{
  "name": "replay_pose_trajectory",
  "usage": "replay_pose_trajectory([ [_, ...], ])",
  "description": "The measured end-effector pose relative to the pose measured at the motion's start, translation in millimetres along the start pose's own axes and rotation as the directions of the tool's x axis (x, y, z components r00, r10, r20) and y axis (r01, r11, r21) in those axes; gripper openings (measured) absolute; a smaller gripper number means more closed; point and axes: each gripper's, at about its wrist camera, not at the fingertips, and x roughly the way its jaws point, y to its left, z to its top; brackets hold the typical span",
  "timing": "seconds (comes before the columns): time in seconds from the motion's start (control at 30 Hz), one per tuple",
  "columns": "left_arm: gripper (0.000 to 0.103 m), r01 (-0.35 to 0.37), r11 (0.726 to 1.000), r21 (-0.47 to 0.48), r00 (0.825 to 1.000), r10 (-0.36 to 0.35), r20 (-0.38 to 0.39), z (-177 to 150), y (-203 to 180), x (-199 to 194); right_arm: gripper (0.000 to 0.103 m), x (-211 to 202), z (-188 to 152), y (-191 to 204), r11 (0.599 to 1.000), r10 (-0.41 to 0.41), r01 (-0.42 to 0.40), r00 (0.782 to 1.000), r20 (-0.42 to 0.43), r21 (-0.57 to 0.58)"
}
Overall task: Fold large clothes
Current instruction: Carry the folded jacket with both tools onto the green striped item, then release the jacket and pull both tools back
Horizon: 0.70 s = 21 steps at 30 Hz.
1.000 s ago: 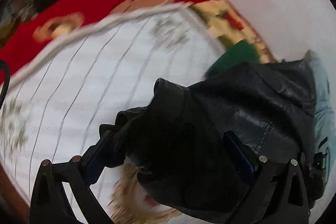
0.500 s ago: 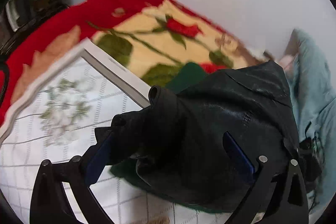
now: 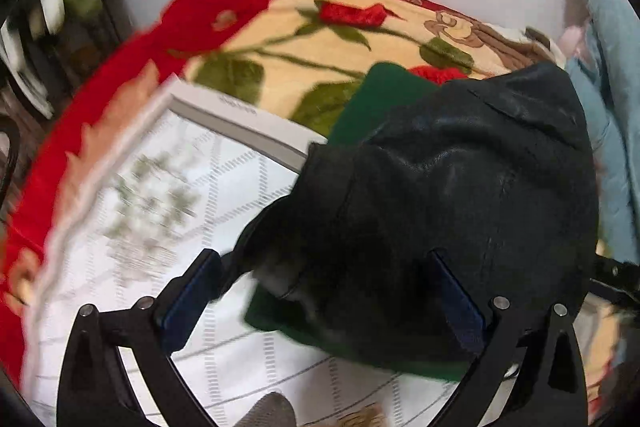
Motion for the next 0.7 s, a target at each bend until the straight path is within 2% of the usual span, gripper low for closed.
replay_pose_trajectory([
  [0.03,0.103,-0.027,0.999,0.029,1.000,0.026,0.012,0,-2,-9,0.103,-5,-7,13,0.996,-0.081,0.082,0.996,0.027,-0.031],
  [0.07,0.103,-0.043,0.998,0.050,0.999,0.042,0.023,-1,-3,-17,0.103,-15,-14,29,0.978,-0.194,0.198,0.979,0.066,-0.060],
  [0.1,0.103,-0.051,0.996,0.068,0.998,0.049,0.031,-1,-4,-25,0.103,-20,-21,39,0.962,-0.254,0.261,0.962,0.096,-0.076],
  [0.13,0.103,-0.055,0.995,0.082,0.998,0.052,0.037,-3,-5,-37,0.103,-28,-29,44,0.949,-0.294,0.305,0.948,0.125,-0.083],
  [0.2,0.103,-0.051,0.994,0.092,0.998,0.047,0.040,-4,-6,-56,0.103,-50,-54,28,0.927,-0.346,0.364,0.923,0.169,-0.089],
  [0.27,0.103,-0.042,0.994,0.106,0.998,0.037,0.053,-6,-7,-85,0.103,-87,-76,24,0.904,-0.395,0.419,0.896,0.204,-0.085],
  [0.4,0.103,-0.016,0.990,0.140,0.996,0.003,0.087,-15,-6,-151,0.103,-165,-128,36,0.911,-0.388,0.409,0.891,0.237,-0.047],
  [0.57,0.103,0.043,0.983,0.177,0.991,-0.065,0.120,-35,4,-242,0.103,-266,-195,78,0.896,-0.427,0.445,0.854,0.296,0.010],
  [0.7,0.103,0.068,0.979,0.191,0.983,-0.098,0.154,-51,18,-313,0.103,-332,-246,104,0.881,-0.458,0.472,0.825,0.331,0.042],
])
